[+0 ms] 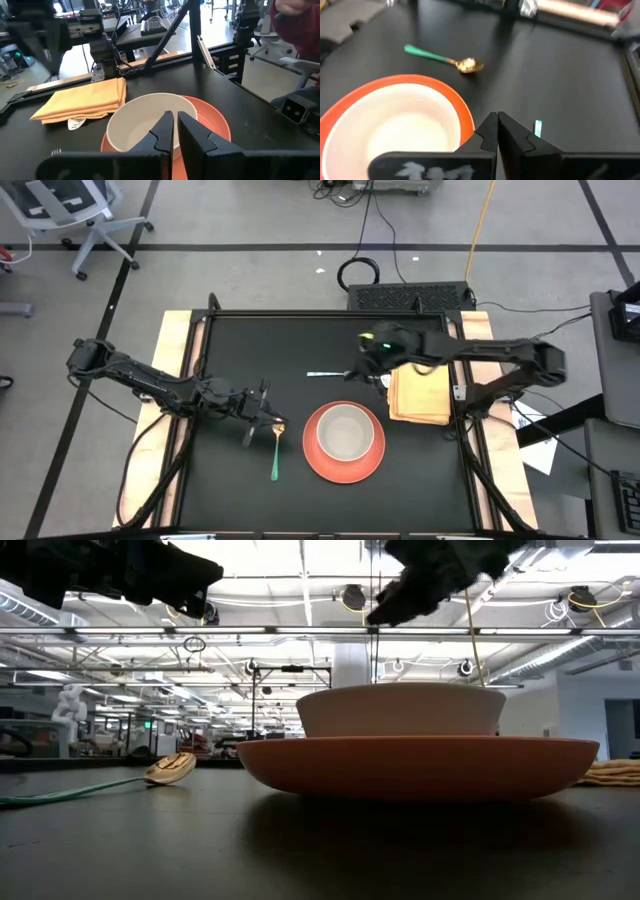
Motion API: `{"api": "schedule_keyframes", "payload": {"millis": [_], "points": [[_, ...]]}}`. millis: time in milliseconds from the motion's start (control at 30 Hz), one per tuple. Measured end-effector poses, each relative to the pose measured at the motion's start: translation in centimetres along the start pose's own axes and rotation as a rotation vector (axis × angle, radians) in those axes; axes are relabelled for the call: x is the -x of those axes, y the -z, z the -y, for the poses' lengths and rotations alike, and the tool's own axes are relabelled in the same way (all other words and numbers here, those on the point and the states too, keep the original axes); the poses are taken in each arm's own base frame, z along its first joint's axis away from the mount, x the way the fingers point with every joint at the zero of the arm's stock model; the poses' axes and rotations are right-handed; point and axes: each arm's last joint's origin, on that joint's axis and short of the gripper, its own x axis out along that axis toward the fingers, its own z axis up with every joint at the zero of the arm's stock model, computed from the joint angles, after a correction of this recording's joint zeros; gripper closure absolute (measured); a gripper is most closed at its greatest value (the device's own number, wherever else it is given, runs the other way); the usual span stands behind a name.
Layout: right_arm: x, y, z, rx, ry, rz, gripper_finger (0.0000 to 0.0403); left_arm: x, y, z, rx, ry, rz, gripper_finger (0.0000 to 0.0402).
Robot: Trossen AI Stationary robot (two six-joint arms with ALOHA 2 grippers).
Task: Set table place
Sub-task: Put the green patterned fork on the orange plate to the left of the white bowl
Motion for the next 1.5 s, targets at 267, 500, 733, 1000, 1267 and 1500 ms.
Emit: {"api": "schedule_keyframes", "payload": {"millis": [267,500,733,1000,1267,1500], "points": [[2.7,6.5,-3.7,0.047,0.091,0.258,0.0403,0.0,0.0,-0.1,-0.016,-0.036,-0.006,0.0371],[3.1,10.4,-5.4,0.04,0.139,0.454,0.0403,0.1,-0.2,-0.8,-0.062,-0.21,-0.007,0.0371],[3.3,11.7,-6.0,-0.032,0.122,0.456,0.0403,0.2,-0.8,-1.4,-0.069,-0.265,0.052,0.0371],[3.4,11.6,-6.0,-0.053,0.121,0.476,0.0403,0.3,-1.1,-1.7,-0.083,-0.292,0.085,0.0371],[3.7,11.1,-5.9,-0.038,0.132,0.527,0.0403,0.3,-1.2,-1.7,-0.066,-0.293,0.098,0.0371],[3.7,11.1,-5.9,-0.038,0.132,0.528,0.0403,0.3,-1.1,-1.7,0.062,-0.283,0.103,0.0371]]}}
